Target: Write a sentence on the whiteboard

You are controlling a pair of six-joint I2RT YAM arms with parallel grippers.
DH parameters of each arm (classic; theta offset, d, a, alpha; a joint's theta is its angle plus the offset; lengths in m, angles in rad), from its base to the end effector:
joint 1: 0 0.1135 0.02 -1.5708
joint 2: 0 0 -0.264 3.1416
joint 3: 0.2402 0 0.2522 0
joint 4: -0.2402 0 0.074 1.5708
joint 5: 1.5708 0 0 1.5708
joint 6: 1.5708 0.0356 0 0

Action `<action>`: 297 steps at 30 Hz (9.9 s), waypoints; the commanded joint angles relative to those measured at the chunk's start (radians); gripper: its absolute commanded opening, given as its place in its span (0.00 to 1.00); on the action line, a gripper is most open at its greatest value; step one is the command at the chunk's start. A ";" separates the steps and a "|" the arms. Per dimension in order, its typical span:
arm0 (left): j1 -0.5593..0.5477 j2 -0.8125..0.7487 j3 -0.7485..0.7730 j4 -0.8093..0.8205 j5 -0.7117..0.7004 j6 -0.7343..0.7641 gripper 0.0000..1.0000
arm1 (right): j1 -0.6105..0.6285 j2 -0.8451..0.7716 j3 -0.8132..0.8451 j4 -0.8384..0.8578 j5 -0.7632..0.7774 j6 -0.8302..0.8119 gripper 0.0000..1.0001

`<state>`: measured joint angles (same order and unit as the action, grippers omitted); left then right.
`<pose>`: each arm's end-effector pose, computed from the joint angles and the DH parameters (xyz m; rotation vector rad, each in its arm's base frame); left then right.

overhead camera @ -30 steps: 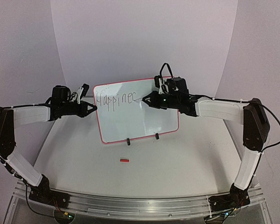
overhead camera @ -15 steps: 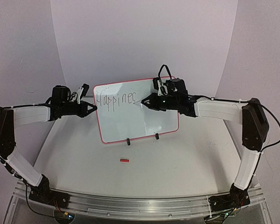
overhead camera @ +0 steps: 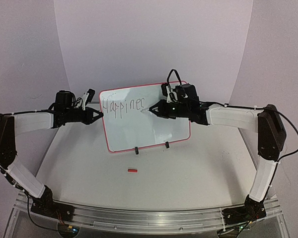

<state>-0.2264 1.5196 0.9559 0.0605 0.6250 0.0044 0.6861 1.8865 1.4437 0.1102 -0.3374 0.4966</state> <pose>0.3225 -0.0957 0.2474 0.6169 1.9658 -0.7823 0.3413 0.2947 0.2786 -0.4378 1.9998 1.0946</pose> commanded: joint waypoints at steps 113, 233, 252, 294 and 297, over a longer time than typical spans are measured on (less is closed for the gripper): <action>-0.004 0.004 0.032 -0.028 -0.049 0.069 0.00 | -0.108 -0.212 -0.101 0.000 0.035 -0.028 0.00; -0.003 0.021 0.050 -0.042 -0.057 0.076 0.00 | -0.130 -0.217 -0.084 0.037 0.057 -0.022 0.00; -0.003 0.011 0.050 -0.049 -0.060 0.076 0.00 | -0.135 -0.135 -0.048 0.030 0.054 -0.019 0.00; -0.004 0.004 0.042 -0.039 -0.056 0.073 0.00 | -0.138 -0.161 -0.076 0.043 0.080 0.011 0.00; -0.003 0.004 0.042 -0.039 -0.055 0.073 0.00 | -0.138 -0.161 -0.074 0.049 0.086 0.011 0.00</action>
<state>-0.2279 1.5276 0.9760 0.0334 0.6170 0.0216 0.5541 1.7550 1.3266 0.1130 -0.2941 0.5058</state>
